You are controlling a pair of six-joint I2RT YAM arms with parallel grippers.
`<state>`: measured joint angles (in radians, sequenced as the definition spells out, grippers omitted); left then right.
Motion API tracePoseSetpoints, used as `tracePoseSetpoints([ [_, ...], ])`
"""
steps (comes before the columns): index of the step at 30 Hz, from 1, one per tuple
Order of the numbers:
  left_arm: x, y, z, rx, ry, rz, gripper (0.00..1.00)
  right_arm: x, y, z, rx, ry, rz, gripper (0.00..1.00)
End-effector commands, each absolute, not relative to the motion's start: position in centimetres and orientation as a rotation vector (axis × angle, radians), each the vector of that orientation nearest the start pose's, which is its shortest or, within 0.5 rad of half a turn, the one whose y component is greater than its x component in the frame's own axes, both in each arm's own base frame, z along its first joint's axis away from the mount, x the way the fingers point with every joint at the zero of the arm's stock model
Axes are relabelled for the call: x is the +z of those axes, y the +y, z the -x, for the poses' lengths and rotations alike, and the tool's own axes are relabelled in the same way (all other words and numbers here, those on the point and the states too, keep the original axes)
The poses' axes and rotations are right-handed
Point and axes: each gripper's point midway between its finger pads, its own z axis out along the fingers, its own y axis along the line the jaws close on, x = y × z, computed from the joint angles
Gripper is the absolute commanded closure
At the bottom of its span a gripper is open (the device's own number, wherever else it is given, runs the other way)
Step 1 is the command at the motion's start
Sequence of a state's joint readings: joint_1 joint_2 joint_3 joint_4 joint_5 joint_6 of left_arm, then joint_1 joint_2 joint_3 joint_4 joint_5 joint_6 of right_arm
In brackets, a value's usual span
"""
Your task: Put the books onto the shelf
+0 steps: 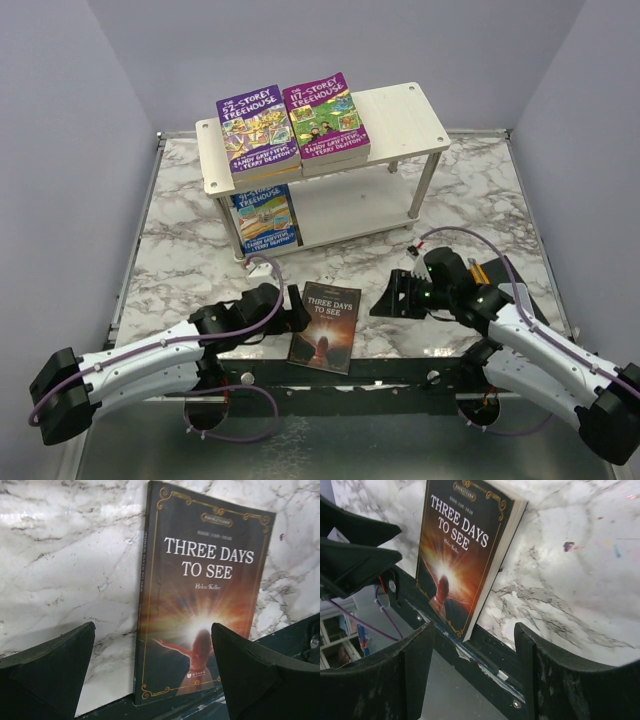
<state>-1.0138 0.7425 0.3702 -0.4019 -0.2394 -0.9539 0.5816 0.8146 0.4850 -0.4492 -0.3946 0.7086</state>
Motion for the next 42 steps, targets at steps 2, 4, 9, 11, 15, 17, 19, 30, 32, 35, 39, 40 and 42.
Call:
tracePoseSetpoints([
  [2,5.5,-21.7,-13.3,-0.799,2.435,0.119,0.01,9.2,22.6,-14.5,1.073,2.511,0.013,0.32],
  [4,4.7,-21.9,-13.1,-0.795,2.455,0.109,0.01,8.5,23.0,-14.4,1.07,2.517,0.004,0.32],
  [9,2.8,-22.1,-12.5,-0.785,2.508,0.09,0.04,6.6,24.0,-14.0,1.07,2.563,-0.014,0.34],
  [11,2.2,-22.1,-12.3,-0.779,2.526,0.085,0.06,5.8,24.1,-14.0,1.047,2.576,-0.032,0.34],
  [15,1.3,-22.1,-12.1,-0.779,2.54,0.084,0.1,4.3,24.2,-14.3,1.018,2.589,-0.08,0.36],
  [17,1.1,-22.2,-12.0,-0.794,2.544,0.084,0.14,3.6,24.3,-14.3,1.014,2.604,-0.1,0.37],
  [19,1.0,-22.5,-11.7,-0.817,2.549,0.079,0.19,3.2,24.6,-14.4,1.018,2.605,-0.115,0.37],
  [30,0.9,-23.1,-11.0,-0.881,2.562,0.037,0.35,0.5,24.2,-14.5,0.924,2.655,-0.191,0.5],
  [32,1.0,-23.2,-10.9,-0.89,2.558,0.029,0.36,0.0,24.0,-14.4,0.895,2.668,-0.193,0.58],
  [35,1.0,-23.5,-10.9,-0.901,2.555,0.022,0.36,-0.7,23.5,-14.3,0.853,2.685,-0.198,0.74],
  [39,1.1,-23.7,-10.9,-0.915,2.552,0.015,0.36,-1.2,22.9,-13.9,0.822,2.701,-0.211,0.96],
  [40,1.1,-23.7,-10.9,-0.915,2.551,0.013,0.36,-1.2,22.7,-13.9,0.818,2.703,-0.216,0.99],
  [42,1.2,-23.8,-11.0,-0.92,2.545,0.011,0.35,-1.1,22.5,-13.7,0.821,2.699,-0.229,0.99],
])
